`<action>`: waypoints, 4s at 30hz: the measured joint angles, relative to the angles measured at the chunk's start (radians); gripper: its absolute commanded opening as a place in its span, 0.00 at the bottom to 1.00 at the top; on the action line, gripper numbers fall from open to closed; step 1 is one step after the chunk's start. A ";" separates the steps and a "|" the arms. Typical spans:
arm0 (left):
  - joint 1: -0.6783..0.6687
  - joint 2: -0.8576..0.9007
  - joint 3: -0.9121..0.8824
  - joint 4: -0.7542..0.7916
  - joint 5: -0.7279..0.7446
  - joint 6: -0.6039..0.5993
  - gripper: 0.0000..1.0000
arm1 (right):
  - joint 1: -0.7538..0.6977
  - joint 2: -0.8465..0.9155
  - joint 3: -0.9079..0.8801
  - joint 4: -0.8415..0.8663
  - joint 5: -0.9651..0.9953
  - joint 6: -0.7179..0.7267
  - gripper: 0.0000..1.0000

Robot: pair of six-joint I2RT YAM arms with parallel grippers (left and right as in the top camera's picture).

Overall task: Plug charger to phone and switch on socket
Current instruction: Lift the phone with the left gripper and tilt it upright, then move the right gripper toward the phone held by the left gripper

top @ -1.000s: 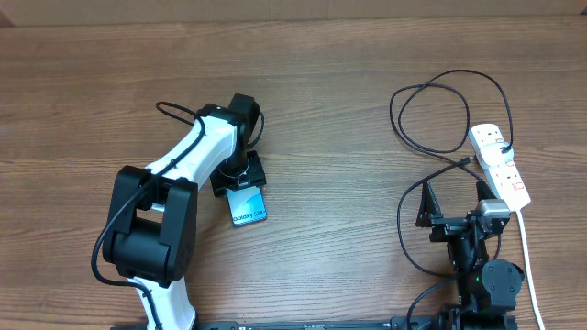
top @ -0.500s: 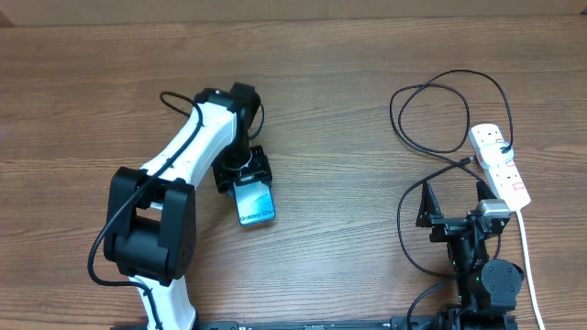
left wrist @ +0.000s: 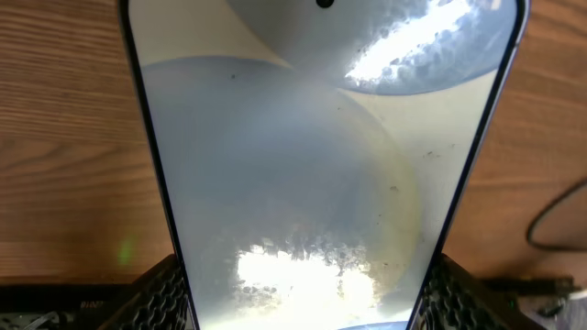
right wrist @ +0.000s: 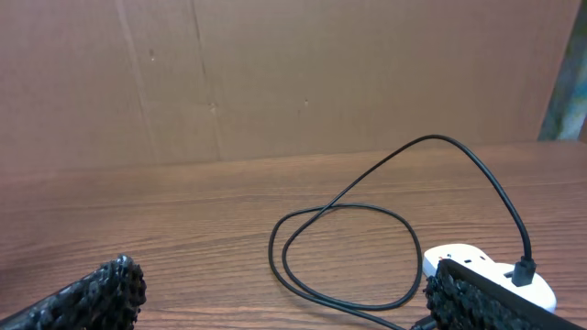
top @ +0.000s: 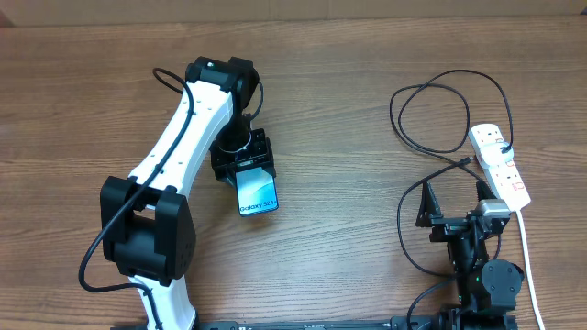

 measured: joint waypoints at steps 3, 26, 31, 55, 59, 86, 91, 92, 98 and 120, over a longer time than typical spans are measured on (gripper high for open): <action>0.000 0.000 0.000 -0.004 0.042 0.023 0.47 | 0.000 0.000 0.000 0.000 0.000 0.000 1.00; 0.028 0.000 0.001 -0.071 0.449 0.106 0.44 | 0.000 0.000 0.000 0.000 0.000 0.000 1.00; 0.057 0.000 0.001 -0.089 0.505 0.106 0.44 | 0.000 0.000 0.000 0.000 0.000 0.000 1.00; 0.082 0.000 0.001 -0.098 0.578 0.106 0.43 | 0.000 0.000 0.000 0.001 0.000 0.000 1.00; 0.082 0.000 0.001 -0.098 0.578 0.106 0.43 | 0.000 0.000 0.000 0.000 0.000 0.000 1.00; 0.082 0.000 0.001 0.031 0.378 0.106 0.40 | 0.000 0.000 0.000 0.000 0.000 0.000 1.00; 0.082 0.001 0.001 0.096 0.275 0.106 0.40 | 0.000 0.000 0.000 0.000 0.000 0.000 1.00; 0.082 0.001 0.001 0.109 0.257 0.106 0.40 | 0.000 0.000 0.000 0.000 0.000 0.000 1.00; 0.082 0.001 0.001 0.196 0.208 0.106 0.40 | 0.000 0.000 0.000 0.008 -0.048 0.017 1.00; 0.082 0.001 0.002 0.314 0.191 0.049 0.40 | 0.000 0.002 0.000 0.016 -0.639 0.649 0.99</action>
